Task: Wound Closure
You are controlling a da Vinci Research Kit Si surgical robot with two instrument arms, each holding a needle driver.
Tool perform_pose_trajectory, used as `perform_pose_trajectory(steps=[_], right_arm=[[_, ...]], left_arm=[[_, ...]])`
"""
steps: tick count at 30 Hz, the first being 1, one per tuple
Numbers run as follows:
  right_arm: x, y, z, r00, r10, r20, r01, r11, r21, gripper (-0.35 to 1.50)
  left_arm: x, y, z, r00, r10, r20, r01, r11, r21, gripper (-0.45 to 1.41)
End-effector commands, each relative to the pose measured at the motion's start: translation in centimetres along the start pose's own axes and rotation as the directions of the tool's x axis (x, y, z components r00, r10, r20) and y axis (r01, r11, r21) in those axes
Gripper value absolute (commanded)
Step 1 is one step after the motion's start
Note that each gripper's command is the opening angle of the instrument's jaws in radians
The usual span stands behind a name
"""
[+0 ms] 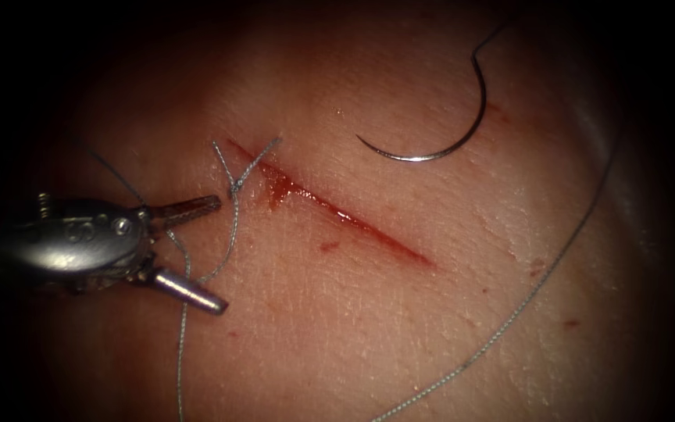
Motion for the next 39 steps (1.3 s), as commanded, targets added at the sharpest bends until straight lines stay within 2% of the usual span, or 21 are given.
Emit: perform_pose_trajectory(steps=[1,4,6,7,8,9,10,12,13,14,15,19,20,21,27,30,31,32,33,34,39], right_arm=[[-0.04,-0.25,-0.07,0.992,0.126,-0.007,-0.125,0.991,0.047,1.48],[0.03,-0.34,-0.27,0.963,0.251,-0.100,-0.238,0.963,0.125,1.48],[0.04,-0.28,-0.56,0.955,0.272,-0.120,-0.259,0.959,0.114,1.48],[0.04,-0.28,-0.56,0.955,0.272,-0.120,-0.259,0.959,0.114,1.48],[0.05,-0.21,-0.69,0.954,0.278,-0.115,-0.268,0.959,0.095,1.48],[0.05,-0.16,-0.79,0.952,0.284,-0.111,-0.275,0.958,0.083,1.48],[0.05,-0.01,-1.00,0.950,0.296,-0.102,-0.293,0.955,0.050,1.48],[0.06,0.11,-1.16,0.952,0.291,-0.100,-0.290,0.957,0.024,1.48],[0.09,0.22,-1.29,0.955,0.279,-0.099,-0.280,0.960,0.005,1.48],[0.12,0.29,-1.36,0.958,0.271,-0.096,-0.274,0.962,-0.014,1.48],[0.12,0.29,-1.36,0.958,0.271,-0.096,-0.274,0.962,-0.014,1.48],[0.17,0.31,-1.34,0.960,0.265,-0.095,-0.269,0.963,-0.027,1.48],[0.19,0.30,-1.31,0.959,0.265,-0.096,-0.268,0.963,-0.024,1.48],[0.20,0.29,-1.30,0.959,0.265,-0.096,-0.268,0.963,-0.024,1.48],[0.27,0.28,-1.30,0.962,0.257,-0.097,-0.260,0.965,-0.022,1.48],[0.30,0.28,-1.32,0.962,0.254,-0.097,-0.257,0.966,-0.023,1.48],[0.31,0.29,-1.32,0.962,0.255,-0.097,-0.258,0.966,-0.023,1.48],[0.32,0.32,-1.33,0.965,0.246,-0.097,-0.249,0.968,-0.026,1.48],[0.32,0.32,-1.33,0.965,0.246,-0.097,-0.249,0.968,-0.026,1.48],[0.32,0.34,-1.33,0.966,0.241,-0.097,-0.245,0.969,-0.024,1.48],[0.29,0.45,-1.42,0.970,0.226,-0.087,-0.230,0.972,-0.044,1.46]], left_arm=[[-0.15,-0.04,0.12,1.000,-0.007,0.010,0.007,1.000,-0.001,0.67],[-0.27,-0.12,0.16,0.999,-0.023,0.032,0.023,1.000,0.000,0.67],[-0.31,-0.14,0.17,0.999,-0.018,0.041,0.018,1.000,0.001,0.67],[-0.31,-0.14,0.17,0.999,-0.018,0.041,0.018,1.000,0.001,0.67],[-0.32,-0.14,0.18,0.999,-0.017,0.047,0.017,1.000,0.001,0.66],[-0.34,-0.14,0.19,0.998,-0.016,0.065,0.016,1.000,0.002,0.62],[-0.35,-0.14,0.21,0.994,-0.014,0.106,0.011,0.999,0.031,0.56],[-0.38,-0.14,0.25,0.988,-0.012,0.154,0.005,0.999,0.052,0.47],[-0.41,-0.12,0.27,0.982,-0.011,0.189,-0.001,0.998,0.061,0.32],[-0.45,-0.09,0.30,0.970,-0.016,0.241,-0.003,0.997,0.077,0.26],[-0.45,-0.09,0.30,0.970,-0.016,0.241,-0.003,0.997,0.077,0.26],[-0.52,-0.02,0.31,0.935,-0.028,0.354,-0.017,0.992,0.124,0.15],[-0.56,0.00,0.30,0.906,-0.028,0.422,-0.042,0.987,0.156,0.15],[-0.58,0.00,0.29,0.890,-0.029,0.454,-0.055,0.984,0.171,0.15],[-0.67,-0.05,0.21,0.844,-0.035,0.535,-0.102,0.969,0.224,0.24],[-0.71,-0.11,0.18,0.838,-0.041,0.545,-0.104,0.967,0.233,0.24],[-0.72,-0.11,0.17,0.834,-0.043,0.550,-0.105,0.966,0.235,0.20],[-0.74,-0.10,0.17,0.829,-0.046,0.557,-0.106,0.966,0.238,-0.16],[-0.74,-0.10,0.17,0.829,-0.046,0.557,-0.106,0.966,0.238,-0.16],[-0.73,-0.07,0.16,0.829,-0.049,0.557,-0.104,0.966,0.239,-0.45],[-0.63,0.02,0.11,0.822,0.006,0.570,-0.145,0.969,0.199,-0.45]])
